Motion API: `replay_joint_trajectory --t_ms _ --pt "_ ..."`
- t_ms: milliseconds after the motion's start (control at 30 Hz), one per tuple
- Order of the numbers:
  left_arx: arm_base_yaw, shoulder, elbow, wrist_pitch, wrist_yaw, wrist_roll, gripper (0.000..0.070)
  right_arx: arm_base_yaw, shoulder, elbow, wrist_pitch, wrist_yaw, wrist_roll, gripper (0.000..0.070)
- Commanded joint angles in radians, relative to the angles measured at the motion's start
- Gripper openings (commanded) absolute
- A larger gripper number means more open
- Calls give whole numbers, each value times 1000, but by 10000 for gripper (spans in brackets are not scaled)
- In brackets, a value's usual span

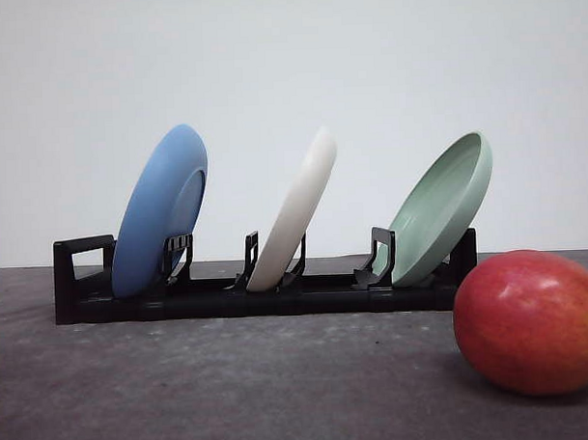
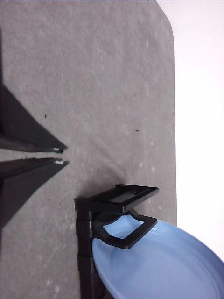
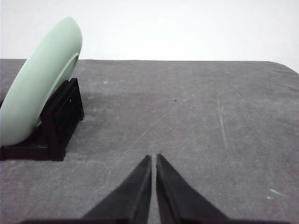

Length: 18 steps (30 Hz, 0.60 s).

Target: Place pomegranate in white plate

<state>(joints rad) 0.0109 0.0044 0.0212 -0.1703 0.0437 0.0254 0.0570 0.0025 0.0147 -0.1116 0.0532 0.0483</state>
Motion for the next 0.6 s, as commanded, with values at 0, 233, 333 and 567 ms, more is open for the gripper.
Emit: replay_joint_trajectory --t_ms 0,233,333,567 --pt "1 -2 -9 28 2 -72 0 0 1 -3 23 0 -4 13" --pt "1 -2 -9 37 2 -432 0 0 1 -2 60 0 -3 13" --pt "1 -2 -9 39 2 -487 0 0 1 -2 60 0 45 13" --pt "1 -2 -9 166 2 -487 0 0 1 0 111 0 199 13"
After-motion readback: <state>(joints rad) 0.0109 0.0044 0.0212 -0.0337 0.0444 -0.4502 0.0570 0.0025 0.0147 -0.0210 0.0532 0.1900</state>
